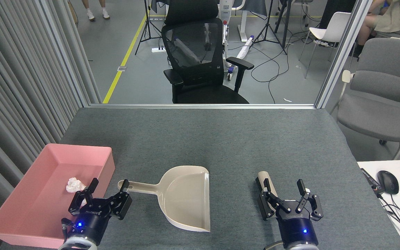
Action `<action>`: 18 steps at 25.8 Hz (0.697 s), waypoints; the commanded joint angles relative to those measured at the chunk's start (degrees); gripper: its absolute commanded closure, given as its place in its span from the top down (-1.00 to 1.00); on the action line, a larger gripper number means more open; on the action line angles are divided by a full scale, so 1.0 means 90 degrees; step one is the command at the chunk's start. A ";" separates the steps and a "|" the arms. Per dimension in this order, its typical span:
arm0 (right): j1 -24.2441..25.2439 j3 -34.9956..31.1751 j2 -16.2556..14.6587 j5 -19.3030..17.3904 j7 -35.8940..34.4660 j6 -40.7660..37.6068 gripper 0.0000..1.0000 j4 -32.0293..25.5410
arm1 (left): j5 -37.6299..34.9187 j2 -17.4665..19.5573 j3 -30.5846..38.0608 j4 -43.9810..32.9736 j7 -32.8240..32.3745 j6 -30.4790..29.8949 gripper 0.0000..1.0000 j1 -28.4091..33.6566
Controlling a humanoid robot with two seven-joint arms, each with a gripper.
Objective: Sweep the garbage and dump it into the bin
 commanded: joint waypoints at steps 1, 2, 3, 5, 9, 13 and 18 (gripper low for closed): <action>0.0068 -0.0004 -0.0009 -0.0078 -0.0028 -0.0035 0.99 0.0017 | 0.0057 0.0011 0.0208 0.0002 0.0003 0.0196 0.98 -0.0031; 0.0078 -0.0014 -0.0009 -0.0078 -0.0028 -0.0035 0.99 0.0017 | 0.0047 0.0011 0.0218 -0.0018 0.0013 0.0284 0.98 -0.0021; 0.0078 -0.0014 -0.0009 -0.0078 -0.0038 -0.0035 0.99 0.0017 | 0.0047 0.0011 0.0218 -0.0027 0.0013 0.0294 0.98 -0.0001; 0.0078 -0.0014 -0.0009 -0.0078 -0.0038 -0.0026 0.99 0.0007 | 0.0047 0.0011 0.0218 -0.0037 0.0022 0.0284 0.98 0.0038; 0.0068 0.0005 0.0010 -0.0078 -0.0019 -0.0006 0.99 0.0007 | 0.0057 0.0040 0.0208 -0.0037 0.0022 0.0196 0.98 0.0038; 0.0068 0.0005 0.0000 -0.0068 -0.0019 0.0004 0.99 0.0007 | 0.0037 0.0050 0.0198 -0.0027 0.0022 0.0177 0.98 -0.0001; 0.0068 0.0005 0.0000 -0.0068 0.0001 0.0004 0.99 0.0007 | -0.0041 0.0050 0.0198 0.0002 0.0022 0.0186 0.98 -0.0021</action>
